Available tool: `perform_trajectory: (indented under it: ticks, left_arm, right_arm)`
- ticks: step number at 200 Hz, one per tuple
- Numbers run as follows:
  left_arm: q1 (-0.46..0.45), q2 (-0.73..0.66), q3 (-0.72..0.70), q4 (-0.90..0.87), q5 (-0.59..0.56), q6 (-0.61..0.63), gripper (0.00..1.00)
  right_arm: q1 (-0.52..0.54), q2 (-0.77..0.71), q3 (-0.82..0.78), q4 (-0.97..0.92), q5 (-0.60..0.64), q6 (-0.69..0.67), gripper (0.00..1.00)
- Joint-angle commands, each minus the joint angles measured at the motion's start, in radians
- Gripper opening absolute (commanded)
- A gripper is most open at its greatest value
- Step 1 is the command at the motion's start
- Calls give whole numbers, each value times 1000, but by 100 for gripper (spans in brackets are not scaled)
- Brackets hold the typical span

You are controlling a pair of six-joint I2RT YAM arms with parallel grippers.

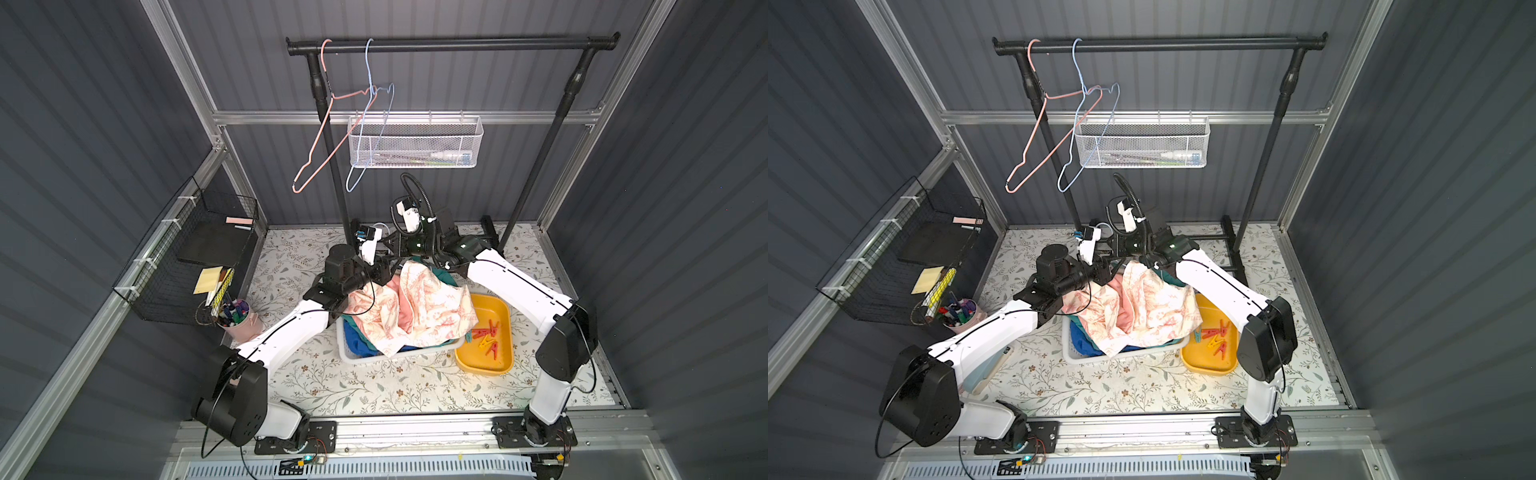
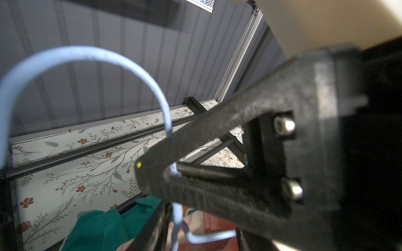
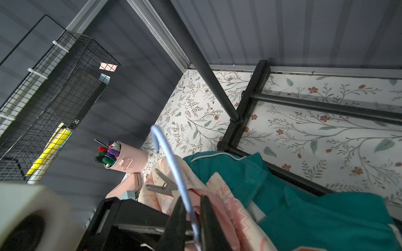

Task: Remove the clothespins securing jackets to the hanger
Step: Remove the clothespin from the hanger.

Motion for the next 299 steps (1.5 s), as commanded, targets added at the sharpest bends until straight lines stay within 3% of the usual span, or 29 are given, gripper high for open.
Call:
perform_trajectory:
  ticks: [1, 18, 71, 95, 163, 185, 224, 256, 267, 299]
  left_arm:
    - [-9, -18, -2, -61, 34, 5, 53]
    - [-9, -33, 15, -87, 35, 16, 59]
    - [-7, -99, 76, -181, -9, 31, 75]
    - [2, -138, 90, -225, -79, 30, 82]
    - [110, -232, 134, -320, -107, 49, 88]
    - [218, -232, 138, -317, -24, 49, 87]
    - [422, -205, 70, -182, 323, 45, 84]
    - [443, -198, -2, -40, 512, 118, 80]
    - [443, -183, -4, -47, 549, 206, 80]
    - [443, -165, -28, -25, 539, 352, 81]
  right_arm:
    - [4, -12, 11, 22, -29, -13, 5]
    - [3, -22, 3, 26, -46, -23, 0]
    - [-30, -65, -58, 98, -159, -27, 0]
    - [-68, -78, -93, 144, -234, -4, 0]
    - [-133, -90, -142, 220, -388, 7, 0]
    - [-164, -90, -165, 274, -473, 29, 0]
    - [-230, -63, -184, 377, -628, 83, 0]
    - [-267, -23, -175, 431, -760, 115, 0]
    - [-278, -10, -170, 442, -803, 122, 0]
    - [-299, 18, -152, 450, -898, 118, 0]
